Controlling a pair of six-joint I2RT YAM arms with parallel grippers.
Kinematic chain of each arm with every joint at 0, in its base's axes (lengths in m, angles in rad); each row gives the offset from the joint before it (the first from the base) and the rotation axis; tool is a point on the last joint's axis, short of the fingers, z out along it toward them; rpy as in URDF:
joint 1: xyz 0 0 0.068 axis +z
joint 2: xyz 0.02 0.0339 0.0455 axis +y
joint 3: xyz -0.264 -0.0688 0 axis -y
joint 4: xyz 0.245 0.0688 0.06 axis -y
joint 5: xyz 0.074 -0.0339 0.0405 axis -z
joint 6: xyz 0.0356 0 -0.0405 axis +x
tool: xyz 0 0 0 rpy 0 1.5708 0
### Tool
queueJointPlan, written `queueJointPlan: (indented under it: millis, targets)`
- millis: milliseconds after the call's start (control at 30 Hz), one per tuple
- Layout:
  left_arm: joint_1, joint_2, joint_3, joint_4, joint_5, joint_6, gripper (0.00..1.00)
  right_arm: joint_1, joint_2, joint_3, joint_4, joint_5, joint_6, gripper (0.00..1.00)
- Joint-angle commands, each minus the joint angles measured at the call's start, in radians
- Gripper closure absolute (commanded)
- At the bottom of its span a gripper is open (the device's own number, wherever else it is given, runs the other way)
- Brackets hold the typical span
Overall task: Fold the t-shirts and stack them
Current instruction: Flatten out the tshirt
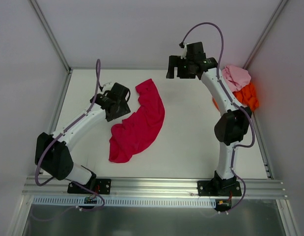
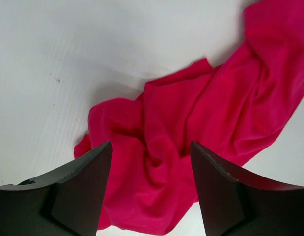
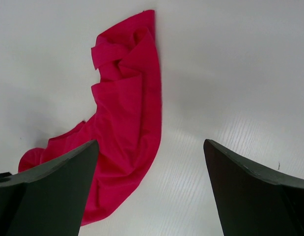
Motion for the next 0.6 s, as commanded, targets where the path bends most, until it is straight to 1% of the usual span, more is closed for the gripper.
queueJointPlan:
  millis: [0, 67, 167, 233, 333, 467, 567]
  targets:
    - [0.009, 0.034, 0.025, -0.040, 0.068, 0.063, 0.34, 0.024, -0.082, -0.067, -0.032, -0.029, 0.013, 0.06]
    - [0.019, 0.063, 0.017, -0.037, 0.091, 0.060, 0.36, 0.030, -0.097, -0.107, -0.035, -0.021, 0.009, 0.06]
    - [0.043, 0.079, -0.022, -0.025, 0.137, 0.046, 0.41, 0.032, -0.108, -0.136, -0.061, 0.008, -0.002, 0.06]
    - [0.051, 0.070, -0.048, 0.003, 0.143, 0.053, 0.41, 0.030, -0.128, -0.159, -0.061, 0.031, -0.016, 0.06]
    - [0.066, 0.088, -0.049, 0.018, 0.152, 0.063, 0.41, 0.009, -0.160, -0.188, -0.050, 0.063, -0.024, 0.06]
    - [0.078, 0.137, -0.061, 0.038, 0.184, 0.065, 0.45, -0.016, -0.169, -0.176, -0.058, 0.048, -0.003, 0.07]
    - [0.078, 0.160, -0.065, 0.063, 0.183, 0.077, 0.44, -0.016, -0.185, -0.179, -0.063, 0.042, -0.005, 0.06]
